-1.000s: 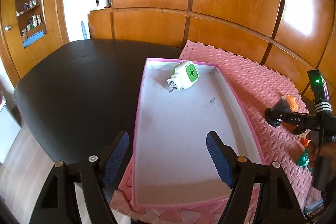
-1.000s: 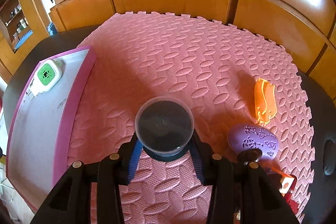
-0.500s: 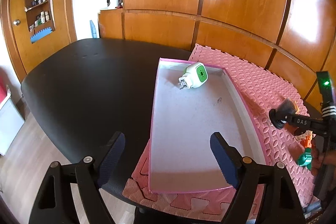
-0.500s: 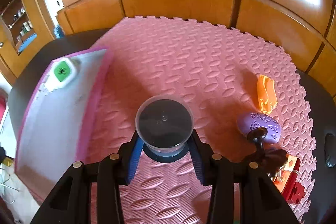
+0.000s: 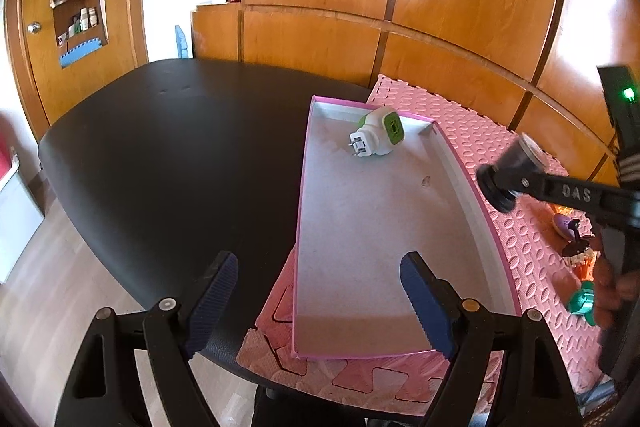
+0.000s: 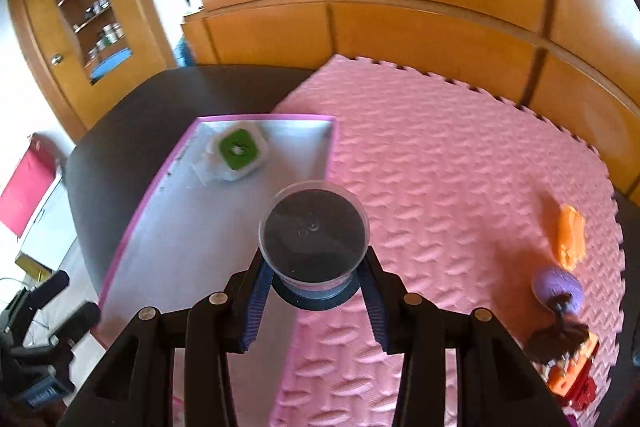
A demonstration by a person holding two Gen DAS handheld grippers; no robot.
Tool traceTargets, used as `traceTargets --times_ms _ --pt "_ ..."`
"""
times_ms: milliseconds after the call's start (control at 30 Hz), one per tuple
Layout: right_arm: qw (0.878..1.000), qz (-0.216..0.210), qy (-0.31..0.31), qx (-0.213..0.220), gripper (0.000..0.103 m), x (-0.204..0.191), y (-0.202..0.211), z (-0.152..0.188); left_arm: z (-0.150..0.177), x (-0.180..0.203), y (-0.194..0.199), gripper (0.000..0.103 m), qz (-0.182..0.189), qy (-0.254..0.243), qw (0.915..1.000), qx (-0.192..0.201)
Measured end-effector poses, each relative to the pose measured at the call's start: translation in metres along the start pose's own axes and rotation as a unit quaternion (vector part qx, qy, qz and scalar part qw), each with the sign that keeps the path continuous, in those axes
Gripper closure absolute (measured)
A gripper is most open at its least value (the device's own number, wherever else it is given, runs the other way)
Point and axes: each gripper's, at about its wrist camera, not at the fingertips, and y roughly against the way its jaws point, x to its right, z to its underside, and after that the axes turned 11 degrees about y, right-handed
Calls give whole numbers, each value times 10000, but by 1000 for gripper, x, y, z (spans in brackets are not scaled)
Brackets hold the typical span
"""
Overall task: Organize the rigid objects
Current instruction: 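Carry the black-based clear cup with the right gripper into the tray and release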
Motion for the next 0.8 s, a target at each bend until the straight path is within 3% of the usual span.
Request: traceTargets --times_ms 300,500,600,667,733,800 --pt "9990 -110 278 -346 60 -25 -50 -32 0 -11 -11 19 -84 166 9997 -129" --pt "9967 309 355 -664 59 -20 -92 -45 1 -12 -15 19 -116 167 9996 -170" --pt "9968 262 336 -678 59 -18 -91 -46 0 -13 -16 19 -135 173 9996 -161" --pt "9979 144 282 -564 53 -16 -83 -44 0 -14 -16 19 -137 192 9996 -164" --pt "9987 60 263 -437 41 -18 -74 -42 1 -13 -15 19 -137 182 9996 -152" --pt "9991 41 260 -323 38 -19 -64 -37 1 -12 -14 19 -131 158 9997 -142"
